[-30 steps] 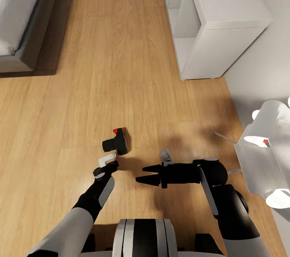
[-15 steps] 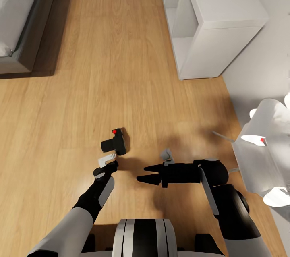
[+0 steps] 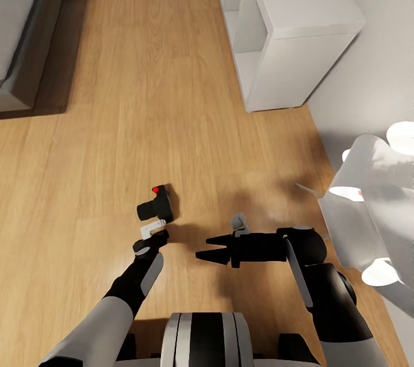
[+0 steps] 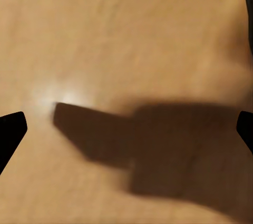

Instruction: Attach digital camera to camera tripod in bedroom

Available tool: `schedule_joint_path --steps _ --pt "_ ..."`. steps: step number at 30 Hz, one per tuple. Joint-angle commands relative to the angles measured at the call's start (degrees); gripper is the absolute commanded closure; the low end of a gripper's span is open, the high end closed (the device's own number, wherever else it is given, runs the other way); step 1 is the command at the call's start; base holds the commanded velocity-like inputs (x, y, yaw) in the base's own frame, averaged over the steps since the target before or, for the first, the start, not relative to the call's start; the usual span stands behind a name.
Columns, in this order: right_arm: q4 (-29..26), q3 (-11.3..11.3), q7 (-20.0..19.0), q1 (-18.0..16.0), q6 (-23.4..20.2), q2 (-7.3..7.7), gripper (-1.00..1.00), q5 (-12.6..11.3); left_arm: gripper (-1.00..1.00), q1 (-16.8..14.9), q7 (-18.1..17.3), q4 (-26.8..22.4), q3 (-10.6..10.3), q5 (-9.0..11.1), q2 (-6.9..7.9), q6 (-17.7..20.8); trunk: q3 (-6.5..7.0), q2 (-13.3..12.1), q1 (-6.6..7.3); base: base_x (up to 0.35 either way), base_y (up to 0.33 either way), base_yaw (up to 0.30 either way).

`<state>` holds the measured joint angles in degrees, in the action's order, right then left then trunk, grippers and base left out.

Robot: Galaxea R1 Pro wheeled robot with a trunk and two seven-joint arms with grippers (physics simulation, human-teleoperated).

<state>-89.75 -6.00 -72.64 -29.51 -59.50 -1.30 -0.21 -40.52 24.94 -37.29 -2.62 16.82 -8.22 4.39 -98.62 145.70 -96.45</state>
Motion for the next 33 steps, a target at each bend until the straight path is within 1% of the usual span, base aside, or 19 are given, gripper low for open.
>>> schedule_joint_path --steps 1,9,18,33 --pt "0.0 0.0 -0.1 0.0 -0.5 -0.02 -1.0 0.0 -1.0 0.0 0.4 -0.1 -0.3 0.3 0.04 0.3 -0.03 0.0 0.01 0.0 0.0 -0.015" --pt "0.0 0.0 -0.1 0.0 -0.5 -0.02 -1.0 0.0 -1.0 0.0 0.5 -0.2 -0.3 0.3 0.04 0.3 -0.03 0.0 0.01 0.0 0.0 -0.013" --pt "0.0 -0.1 -0.1 0.0 -0.5 -0.01 -1.0 0.0 -1.0 0.0 0.5 -0.4 -0.4 0.3 0.04 0.3 -0.03 0.0 0.01 0.0 0.0 -0.068" --pt "0.0 -0.2 0.0 0.0 -0.5 -0.11 -1.0 0.0 -1.0 0.0 0.5 -0.5 -0.4 0.3 0.04 0.3 -0.03 0.0 0.01 0.0 0.0 -0.004"
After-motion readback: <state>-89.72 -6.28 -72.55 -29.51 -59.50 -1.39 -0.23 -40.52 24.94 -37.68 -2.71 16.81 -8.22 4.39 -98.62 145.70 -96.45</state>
